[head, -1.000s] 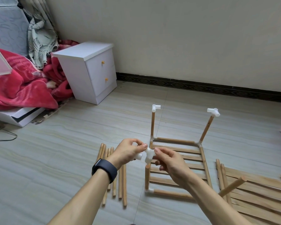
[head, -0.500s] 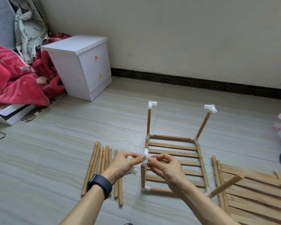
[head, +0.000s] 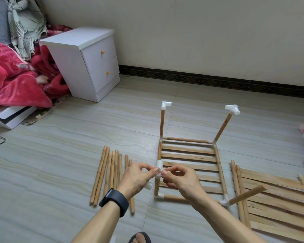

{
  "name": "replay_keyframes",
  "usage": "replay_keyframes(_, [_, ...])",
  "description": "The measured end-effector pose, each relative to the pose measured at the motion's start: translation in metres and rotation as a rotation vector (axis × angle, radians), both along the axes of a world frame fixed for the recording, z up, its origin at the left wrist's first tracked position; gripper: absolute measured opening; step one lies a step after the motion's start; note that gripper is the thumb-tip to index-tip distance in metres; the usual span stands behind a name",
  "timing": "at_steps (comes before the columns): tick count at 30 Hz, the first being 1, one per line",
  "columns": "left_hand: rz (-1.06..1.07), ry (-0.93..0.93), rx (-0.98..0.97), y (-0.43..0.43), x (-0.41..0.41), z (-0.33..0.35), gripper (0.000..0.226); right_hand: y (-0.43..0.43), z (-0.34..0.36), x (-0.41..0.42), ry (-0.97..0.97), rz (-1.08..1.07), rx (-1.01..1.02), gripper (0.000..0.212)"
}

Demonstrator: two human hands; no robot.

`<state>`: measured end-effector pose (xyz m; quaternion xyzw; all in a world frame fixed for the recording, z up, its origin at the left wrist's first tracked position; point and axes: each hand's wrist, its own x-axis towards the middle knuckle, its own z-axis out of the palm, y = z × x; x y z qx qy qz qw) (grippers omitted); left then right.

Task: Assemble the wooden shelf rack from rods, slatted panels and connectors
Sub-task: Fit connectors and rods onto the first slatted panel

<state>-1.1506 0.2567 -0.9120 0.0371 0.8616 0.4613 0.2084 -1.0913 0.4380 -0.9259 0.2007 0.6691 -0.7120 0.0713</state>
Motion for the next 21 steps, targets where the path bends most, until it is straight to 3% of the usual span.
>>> replay_keyframes(6, [-0.047, 0.001, -0.073, -0.003, -0.002, 0.005, 0.045, 0.001, 0.009, -0.001, -0.056, 0.034, 0.133, 0.033])
replay_keyframes(10, [0.217, 0.030, 0.119, 0.008, -0.013, 0.052, 0.058, 0.015, 0.038, 0.007, 0.040, -0.005, 0.300, 0.044])
replay_keyframes(13, [0.163, 0.061, 0.173, 0.033, -0.013, 0.094, 0.057, 0.025, 0.068, 0.018, 0.106, 0.034, -0.051, 0.049])
replay_keyframes(15, [0.042, 0.081, 0.172, 0.057, -0.008, 0.115, 0.057, 0.031, 0.088, 0.025, 0.125, 0.063, -0.250, 0.040])
replay_keyframes(19, [-0.214, 0.109, 0.128, 0.110, 0.004, 0.146, 0.059, 0.056, 0.112, 0.036, 0.229, -0.084, -0.251, 0.035])
replay_keyframes(21, [-0.298, 0.125, 0.132, 0.130, 0.009, 0.157, 0.049, 0.073, 0.119, 0.044, 0.269, -0.161, -0.293, 0.028])
